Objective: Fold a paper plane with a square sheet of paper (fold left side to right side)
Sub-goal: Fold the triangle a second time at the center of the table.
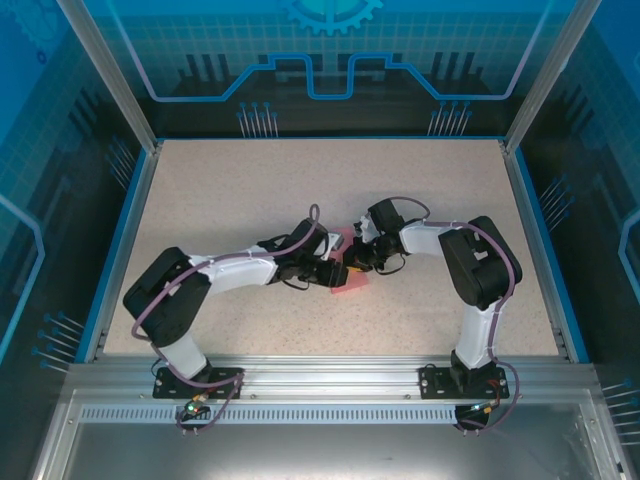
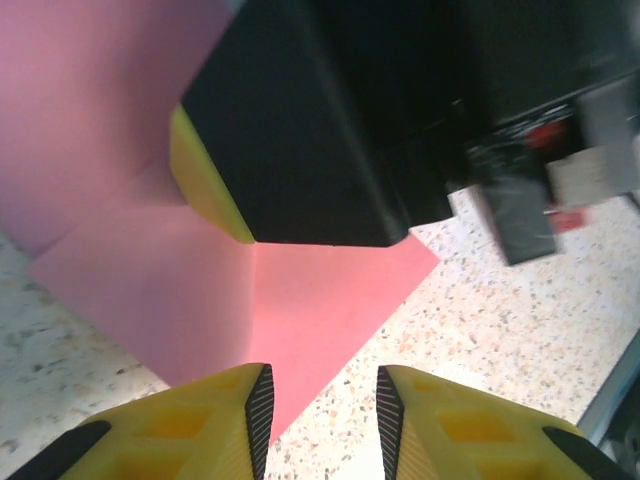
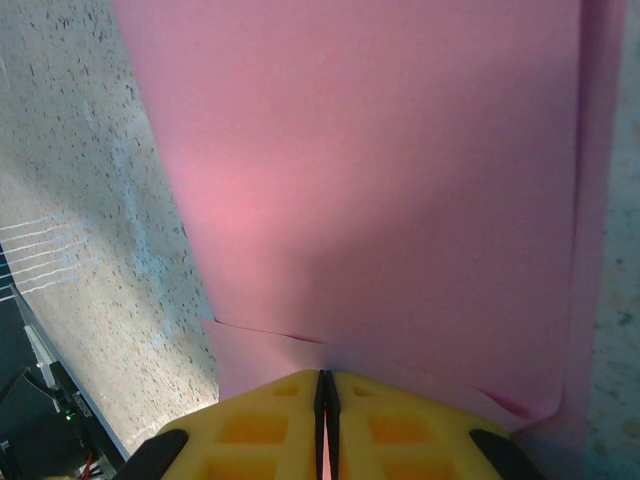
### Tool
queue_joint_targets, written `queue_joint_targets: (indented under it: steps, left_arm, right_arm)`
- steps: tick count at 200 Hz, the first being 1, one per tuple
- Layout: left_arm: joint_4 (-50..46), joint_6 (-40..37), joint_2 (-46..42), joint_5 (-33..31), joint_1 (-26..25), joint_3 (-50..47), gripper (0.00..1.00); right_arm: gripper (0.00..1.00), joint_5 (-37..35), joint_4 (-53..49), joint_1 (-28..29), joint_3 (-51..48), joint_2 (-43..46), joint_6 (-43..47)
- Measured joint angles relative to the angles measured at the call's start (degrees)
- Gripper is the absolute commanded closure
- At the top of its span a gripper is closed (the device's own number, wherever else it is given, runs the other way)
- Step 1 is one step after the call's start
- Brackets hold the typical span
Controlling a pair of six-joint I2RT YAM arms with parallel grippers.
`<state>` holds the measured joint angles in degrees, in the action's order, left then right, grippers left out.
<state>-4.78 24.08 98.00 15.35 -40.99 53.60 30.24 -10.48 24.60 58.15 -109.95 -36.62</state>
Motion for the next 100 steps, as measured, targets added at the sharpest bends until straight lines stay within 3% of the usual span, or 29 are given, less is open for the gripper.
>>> queue_joint_targets:
  steps: [100]
  left_arm:
    - [0.2, 0.0, 5.0, 0.1, -0.5, 0.6, 0.65]
  right_arm:
    - [0.87, 0.0, -0.1, 0.0, 0.0, 0.0, 0.2]
